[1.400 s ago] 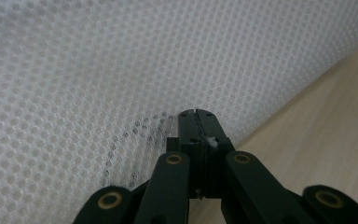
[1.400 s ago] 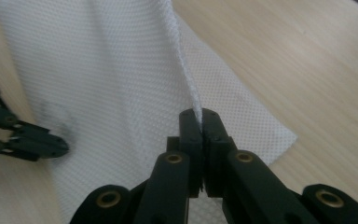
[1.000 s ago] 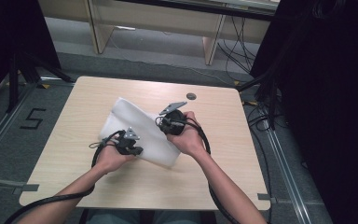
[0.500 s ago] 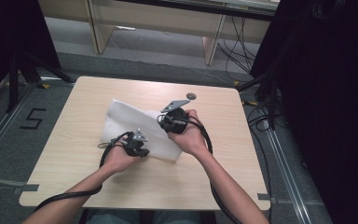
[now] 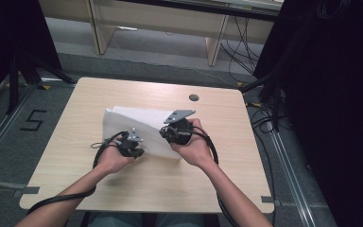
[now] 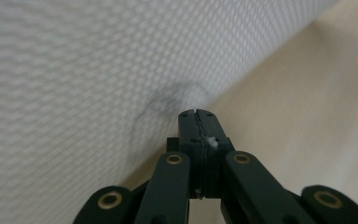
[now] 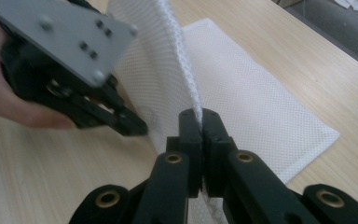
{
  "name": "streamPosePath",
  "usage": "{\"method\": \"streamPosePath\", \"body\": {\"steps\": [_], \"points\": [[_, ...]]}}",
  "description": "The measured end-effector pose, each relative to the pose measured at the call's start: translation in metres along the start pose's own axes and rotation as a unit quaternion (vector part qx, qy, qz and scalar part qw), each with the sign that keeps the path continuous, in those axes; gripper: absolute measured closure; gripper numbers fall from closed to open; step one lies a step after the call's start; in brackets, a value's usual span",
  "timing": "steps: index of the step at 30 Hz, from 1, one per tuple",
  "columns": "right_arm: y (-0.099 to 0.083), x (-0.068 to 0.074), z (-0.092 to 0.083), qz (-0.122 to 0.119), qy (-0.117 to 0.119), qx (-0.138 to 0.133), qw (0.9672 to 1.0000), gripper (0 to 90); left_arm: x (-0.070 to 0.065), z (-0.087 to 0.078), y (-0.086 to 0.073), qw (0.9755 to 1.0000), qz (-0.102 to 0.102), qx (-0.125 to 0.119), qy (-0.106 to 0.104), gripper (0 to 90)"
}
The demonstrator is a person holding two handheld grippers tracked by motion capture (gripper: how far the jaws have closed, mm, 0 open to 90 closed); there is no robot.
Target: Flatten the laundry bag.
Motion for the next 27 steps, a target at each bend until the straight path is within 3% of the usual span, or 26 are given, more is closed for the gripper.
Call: {"method": "streamPosePath", "body": {"steps": [1, 3, 5, 7, 9, 16, 21, 22, 25, 26, 27], "points": [[-0.002, 0.003, 0.000, 0.006, -0.002, -0.005, 1.0000, 89.3, 0.001, -0.008, -0.007, 1.0000, -0.002, -0.002, 0.004, 89.5], [-0.008, 0.007, 0.001, -0.005, -0.003, -0.012, 0.9999, 89.3, 0.003, -0.018, -0.015, 0.9999, -0.009, -0.001, 0.005, 89.4], [-0.013, 0.011, 0.002, -0.008, -0.004, -0.007, 0.9999, 89.3, 0.009, -0.030, -0.024, 0.9999, -0.006, -0.001, 0.014, 89.4], [-0.017, 0.017, 0.002, -0.017, -0.002, -0.006, 0.9998, 89.2, 0.014, -0.041, -0.033, 0.9996, -0.020, 0.000, 0.021, 89.3], [-0.019, 0.020, 0.002, -0.023, 0.000, -0.007, 0.9997, 89.2, 0.019, -0.055, -0.043, 0.9990, -0.021, -0.007, 0.039, 89.2], [-0.034, 0.040, 0.006, -0.032, 0.013, 0.006, 0.9994, 89.0, 0.024, -0.100, -0.086, 0.9971, -0.044, -0.013, 0.061, 88.4], [-0.050, 0.054, 0.012, -0.044, 0.025, 0.030, 0.9983, 88.7, 0.022, -0.118, -0.108, 0.9932, -0.082, -0.035, 0.075, 87.2], [-0.053, 0.058, 0.013, -0.041, 0.028, 0.033, 0.9982, 88.7, 0.021, -0.120, -0.108, 0.9910, -0.096, -0.048, 0.080, 86.7], [-0.060, 0.064, 0.016, -0.055, 0.036, 0.044, 0.9969, 88.6, 0.022, -0.130, -0.111, 0.9884, -0.102, -0.059, 0.095, 85.7], [-0.064, 0.067, 0.016, -0.049, 0.040, 0.051, 0.9967, 88.6, 0.023, -0.135, -0.114, 0.9889, -0.095, -0.054, 0.101, 85.3], [-0.068, 0.070, 0.017, -0.053, 0.044, 0.056, 0.9961, 88.6, 0.024, -0.137, -0.114, 0.9873, -0.100, -0.058, 0.109, 84.7]]}}
Point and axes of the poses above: each handheld gripper's, and its own axes: z roughly forward along the jaws, y roughly out of its top, x roughly to its left, the point moved 8 cm from there along z, roughly forward along the jaws, and after that the axes turned 9 degrees about z, right-handed, at the moved point
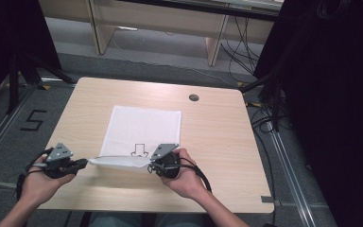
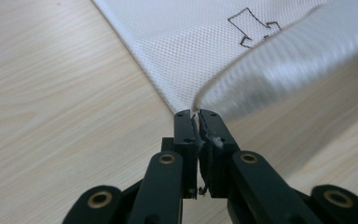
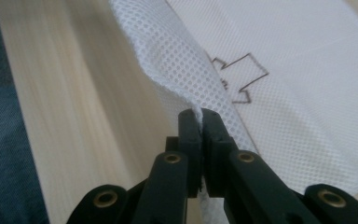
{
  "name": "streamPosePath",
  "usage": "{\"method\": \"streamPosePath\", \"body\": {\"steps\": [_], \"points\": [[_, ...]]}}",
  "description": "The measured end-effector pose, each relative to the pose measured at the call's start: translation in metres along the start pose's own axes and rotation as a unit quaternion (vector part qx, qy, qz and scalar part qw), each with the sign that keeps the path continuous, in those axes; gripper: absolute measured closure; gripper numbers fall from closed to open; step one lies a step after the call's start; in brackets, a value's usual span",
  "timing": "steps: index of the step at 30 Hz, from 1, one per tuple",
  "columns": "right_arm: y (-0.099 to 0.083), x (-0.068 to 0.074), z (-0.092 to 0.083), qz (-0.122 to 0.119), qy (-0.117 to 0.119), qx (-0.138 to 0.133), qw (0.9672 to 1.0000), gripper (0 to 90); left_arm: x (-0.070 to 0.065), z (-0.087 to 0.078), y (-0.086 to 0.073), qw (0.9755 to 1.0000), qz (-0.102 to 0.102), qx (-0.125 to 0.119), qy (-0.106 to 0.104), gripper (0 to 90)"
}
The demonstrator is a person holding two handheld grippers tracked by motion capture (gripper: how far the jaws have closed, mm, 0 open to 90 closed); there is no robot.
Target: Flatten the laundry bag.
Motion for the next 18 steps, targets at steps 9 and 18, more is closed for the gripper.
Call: {"method": "streamPosePath", "body": {"steps": [9, 18], "points": [[-0.026, 0.014, 0.021, -0.001, 0.019, 0.043, 0.9989, 88.3, -0.004, -0.002, 0.014, 0.9992, -0.019, -0.034, 0.010, 80.3], [-0.037, 0.026, 0.021, 0.019, 0.039, 0.064, 0.9970, 74.6, -0.035, 0.021, 0.029, 0.9988, 0.022, -0.028, -0.035, 76.9]]}}
Point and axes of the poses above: each handheld gripper's, and its own axes: z roughly forward along the jaws, y roughly out of its top, x roughly to its left, the point moved 8 cm from there along z, roughly forward along the jaws, and after that the axes turned 9 degrees about z, right-handed, at the moved point
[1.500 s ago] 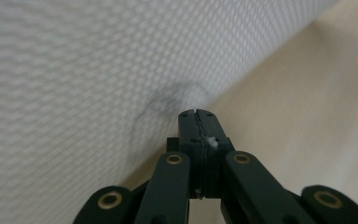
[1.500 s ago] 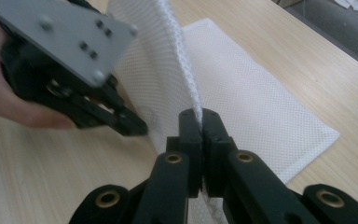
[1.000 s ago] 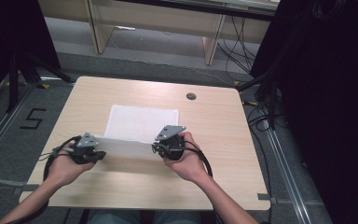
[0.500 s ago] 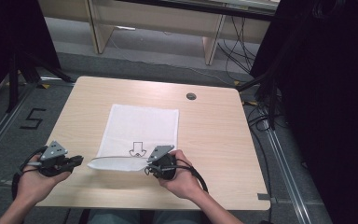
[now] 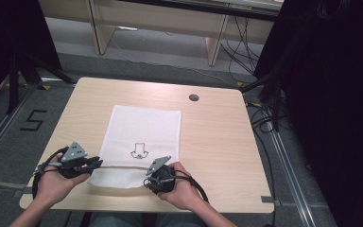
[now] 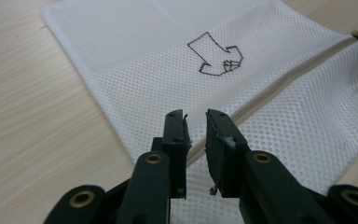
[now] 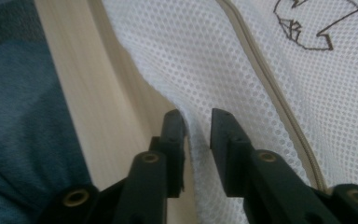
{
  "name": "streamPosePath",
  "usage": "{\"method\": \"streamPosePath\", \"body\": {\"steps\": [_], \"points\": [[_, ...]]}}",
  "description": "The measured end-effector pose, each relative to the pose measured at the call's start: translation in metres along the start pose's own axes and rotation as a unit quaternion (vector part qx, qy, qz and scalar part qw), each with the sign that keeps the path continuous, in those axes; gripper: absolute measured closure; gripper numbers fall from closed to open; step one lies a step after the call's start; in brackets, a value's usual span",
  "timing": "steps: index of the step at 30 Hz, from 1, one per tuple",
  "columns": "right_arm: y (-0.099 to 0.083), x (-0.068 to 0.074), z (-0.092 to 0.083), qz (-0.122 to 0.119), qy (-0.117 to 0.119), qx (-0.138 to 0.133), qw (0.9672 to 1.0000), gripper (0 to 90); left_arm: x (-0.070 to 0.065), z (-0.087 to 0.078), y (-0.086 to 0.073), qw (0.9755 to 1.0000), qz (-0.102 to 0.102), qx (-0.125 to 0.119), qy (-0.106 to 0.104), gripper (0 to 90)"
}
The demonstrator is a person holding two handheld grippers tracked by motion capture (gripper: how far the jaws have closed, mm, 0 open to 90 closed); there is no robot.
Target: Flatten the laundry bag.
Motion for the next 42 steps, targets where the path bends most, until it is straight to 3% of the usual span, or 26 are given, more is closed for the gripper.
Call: {"method": "streamPosePath", "body": {"steps": [1, 5, 7, 9, 11, 13, 15, 18, 21, 26, 30, 31, 32, 34, 36, 37, 38, 40, 42], "points": [[0.000, 0.001, -0.006, 0.000, 0.003, 0.001, 1.0000, 71.9, -0.002, 0.002, 0.000, 1.0000, 0.001, 0.001, -0.002, 76.4], [0.009, 0.001, -0.033, 0.023, 0.010, -0.036, 0.9990, 66.4, -0.007, 0.010, -0.005, 0.9996, 0.007, 0.023, -0.016, 76.2], [0.011, -0.001, -0.036, 0.032, 0.008, -0.045, 0.9985, 66.2, -0.007, 0.013, -0.007, 0.9985, 0.029, 0.042, -0.021, 76.2], [0.012, -0.017, -0.041, 0.039, -0.010, -0.052, 0.9979, 67.7, -0.010, 0.019, -0.009, 0.9978, 0.026, 0.053, -0.031, 77.1], [0.008, -0.036, -0.042, 0.057, -0.030, -0.039, 0.9972, 73.1, -0.011, 0.023, -0.010, 0.9966, 0.037, 0.064, -0.035, 79.8], [0.000, -0.055, -0.039, 0.098, -0.044, -0.026, 0.9939, 80.7, -0.014, 0.028, -0.011, 0.9968, 0.029, 0.065, -0.037, 82.5], [-0.006, -0.072, -0.033, 0.108, -0.059, -0.019, 0.9923, 87.6, -0.015, 0.032, -0.013, 0.9955, 0.038, 0.077, -0.042, 84.3], [-0.017, -0.082, -0.023, 0.137, -0.053, 0.003, 0.9892, 90.0, -0.017, 0.038, -0.016, 0.9947, 0.034, 0.085, -0.047, 86.1], [-0.026, -0.084, -0.013, 0.136, -0.050, 0.017, 0.9892, 90.0, -0.019, 0.045, -0.020, 0.9931, 0.028, 0.100, -0.054, 86.8], [-0.037, -0.087, -0.008, 0.131, -0.054, 0.034, 0.9894, 90.0, -0.024, 0.050, -0.019, 0.9905, 0.041, 0.115, -0.064, 87.4], [-0.042, -0.088, -0.009, 0.123, -0.063, 0.041, 0.9896, 90.0, -0.029, 0.055, -0.018, 0.9905, 0.049, 0.111, -0.065, 88.1], [-0.043, -0.087, -0.010, 0.126, -0.066, 0.044, 0.9889, 90.0, -0.030, 0.054, -0.018, 0.9889, 0.056, 0.118, -0.072, 88.0], [-0.043, -0.089, -0.010, 0.112, -0.067, 0.043, 0.9905, 90.0, -0.031, 0.056, -0.017, 0.9892, 0.053, 0.118, -0.069, 88.0], [-0.045, -0.089, -0.012, 0.121, -0.073, 0.048, 0.9887, 90.0, -0.034, 0.058, -0.015, 0.9901, 0.053, 0.109, -0.070, 88.0], [-0.048, -0.089, -0.014, 0.121, -0.077, 0.050, 0.9883, 90.0, -0.034, 0.058, -0.014, 0.9883, 0.065, 0.116, -0.075, 88.0], [-0.050, -0.088, -0.015, 0.130, -0.074, 0.055, 0.9873, 90.0, -0.035, 0.059, -0.014, 0.9889, 0.057, 0.116, -0.073, 88.0], [-0.051, -0.090, -0.016, 0.122, -0.077, 0.053, 0.9882, 90.0, -0.037, 0.060, -0.013, 0.9898, 0.059, 0.108, -0.072, 88.0], [-0.053, -0.090, -0.017, 0.127, -0.077, 0.054, 0.9875, 90.0, -0.038, 0.060, -0.012, 0.9884, 0.068, 0.113, -0.074, 88.0], [-0.054, -0.090, -0.018, 0.128, -0.076, 0.055, 0.9873, 90.0, -0.040, 0.061, -0.012, 0.9890, 0.069, 0.111, -0.068, 88.1]]}}
Point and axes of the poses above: each handheld gripper's, and its own axes: z roughly forward along the jaws, y roughly out of its top, x roughly to its left, the point moved 8 cm from there along z, roughly forward along the jaws, and after that the axes turned 9 degrees about z, right-handed, at the moved point
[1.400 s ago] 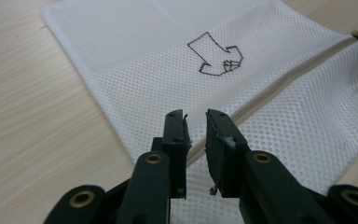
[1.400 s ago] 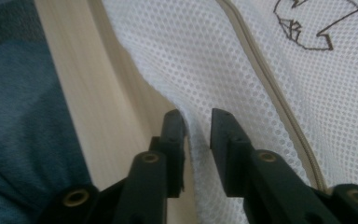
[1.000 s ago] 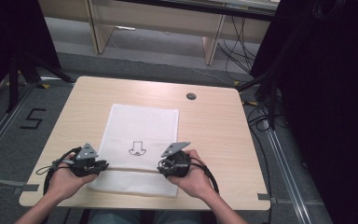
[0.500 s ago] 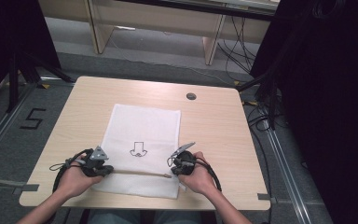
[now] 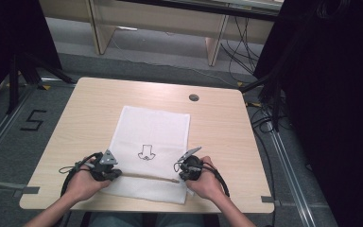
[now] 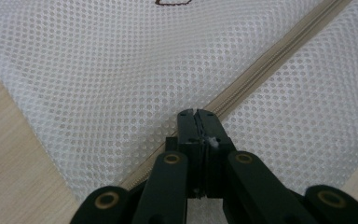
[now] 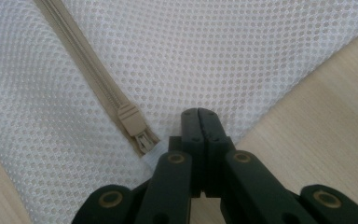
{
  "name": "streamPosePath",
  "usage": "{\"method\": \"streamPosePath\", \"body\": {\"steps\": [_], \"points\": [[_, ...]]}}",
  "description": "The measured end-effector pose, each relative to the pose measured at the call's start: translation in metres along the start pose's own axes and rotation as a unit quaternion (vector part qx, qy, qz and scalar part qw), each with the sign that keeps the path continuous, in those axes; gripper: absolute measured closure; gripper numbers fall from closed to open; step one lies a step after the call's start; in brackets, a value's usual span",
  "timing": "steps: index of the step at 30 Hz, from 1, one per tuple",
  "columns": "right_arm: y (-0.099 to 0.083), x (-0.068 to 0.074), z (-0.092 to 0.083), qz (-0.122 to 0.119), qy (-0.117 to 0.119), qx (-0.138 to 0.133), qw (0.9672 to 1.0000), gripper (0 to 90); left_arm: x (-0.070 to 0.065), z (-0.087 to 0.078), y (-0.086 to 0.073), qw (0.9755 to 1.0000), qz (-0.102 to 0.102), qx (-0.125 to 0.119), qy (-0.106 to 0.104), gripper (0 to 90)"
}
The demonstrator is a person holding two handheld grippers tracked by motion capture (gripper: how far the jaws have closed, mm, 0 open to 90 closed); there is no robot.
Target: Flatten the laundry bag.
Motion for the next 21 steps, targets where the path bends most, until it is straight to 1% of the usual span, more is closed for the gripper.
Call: {"method": "streamPosePath", "body": {"steps": [1, 2, 4, 5, 6, 7, 8, 9, 10, 11, 12, 13, 14, 15, 16, 17, 18, 19, 20, 21], "points": [[-0.001, 0.001, 0.000, 0.005, -0.001, 0.002, 1.0000, 90.0, -0.001, -0.001, 0.000, 1.0000, 0.005, 0.004, 0.001, 88.1], [-0.001, 0.001, -0.001, 0.007, 0.000, 0.004, 1.0000, 90.0, 0.000, -0.001, 0.000, 0.9999, 0.010, 0.002, 0.005, 88.1], [-0.001, 0.001, -0.001, 0.007, -0.001, 0.004, 1.0000, 90.0, 0.000, 0.000, 0.001, 1.0000, 0.006, -0.002, 0.007, 88.1], [-0.001, 0.001, -0.001, 0.008, -0.001, 0.004, 1.0000, 90.0, 0.001, 0.002, 0.002, 0.9999, -0.001, -0.006, 0.011, 88.1], [0.000, -0.001, 0.000, -0.001, -0.003, 0.000, 1.0000, 90.0, 0.000, 0.003, 0.003, 0.9999, -0.007, -0.007, 0.007, 88.1], [0.000, -0.003, 0.000, -0.001, -0.005, 0.001, 1.0000, 90.0, 0.000, 0.004, 0.005, 0.9999, -0.009, -0.010, 0.004, 88.2], [0.001, -0.005, 0.000, 0.001, -0.011, 0.001, 0.9999, 90.0, 0.001, 0.006, 0.006, 0.9999, -0.008, -0.011, 0.009, 88.2], [0.002, -0.007, 0.000, 0.001, -0.013, 0.002, 0.9999, 90.0, 0.000, 0.008, 0.009, 0.9998, -0.010, -0.016, 0.004, 88.1], [0.003, -0.011, 0.000, 0.006, -0.018, 0.003, 0.9998, 90.0, 0.002, 0.008, 0.009, 0.9999, -0.006, -0.014, 0.007, 88.2], [0.004, -0.013, 0.000, 0.005, -0.021, 0.000, 0.9998, 90.0, 0.002, 0.009, 0.011, 0.9999, -0.002, -0.017, 0.005, 88.2], [0.004, -0.015, 0.000, 0.007, -0.025, -0.002, 0.9997, 90.0, 0.002, 0.010, 0.012, 0.9998, -0.003, -0.017, 0.005, 88.2], [0.004, -0.016, 0.000, 0.011, -0.025, 0.000, 0.9996, 90.0, 0.002, 0.010, 0.013, 0.9998, -0.005, -0.016, 0.006, 88.2], [0.003, -0.016, -0.001, 0.018, -0.024, 0.003, 0.9995, 90.0, 0.001, 0.011, 0.014, 0.9998, -0.009, -0.018, 0.000, 88.1], [0.004, -0.019, 0.000, 0.013, -0.027, -0.003, 0.9995, 90.0, 0.002, 0.013, 0.014, 0.9997, -0.012, -0.019, 0.004, 88.2], [0.004, -0.019, 0.000, 0.018, -0.024, -0.004, 0.9995, 90.0, 0.002, 0.013, 0.015, 0.9997, -0.011, -0.020, 0.001, 88.2], [0.003, -0.020, -0.001, 0.021, -0.025, -0.003, 0.9995, 90.0, 0.002, 0.012, 0.015, 0.9999, -0.007, -0.014, -0.006, 88.1], [0.004, -0.021, 0.000, 0.016, -0.024, -0.009, 0.9995, 90.0, 0.004, 0.013, 0.016, 0.9999, -0.003, -0.014, -0.001, 88.1], [0.002, -0.021, -0.001, 0.026, -0.022, -0.004, 0.9994, 90.0, 0.004, 0.014, 0.017, 0.9997, -0.005, -0.023, 0.004, 88.1], [0.003, -0.022, -0.001, 0.023, -0.023, -0.010, 0.9994, 90.0, 0.004, 0.014, 0.017, 0.9997, -0.006, -0.024, 0.001, 87.9], [0.002, -0.023, 0.000, 0.019, -0.024, -0.012, 0.9995, 90.0, 0.003, 0.012, 0.016, 0.9998, -0.002, -0.021, -0.007, 87.1]]}}
Point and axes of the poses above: each handheld gripper's, and its own axes: z roughly forward along the jaws, y roughly out of its top, x roughly to its left, the point moved 8 cm from there along z, roughly forward along the jaws, and after that the axes turned 9 degrees about z, right-handed, at the moved point
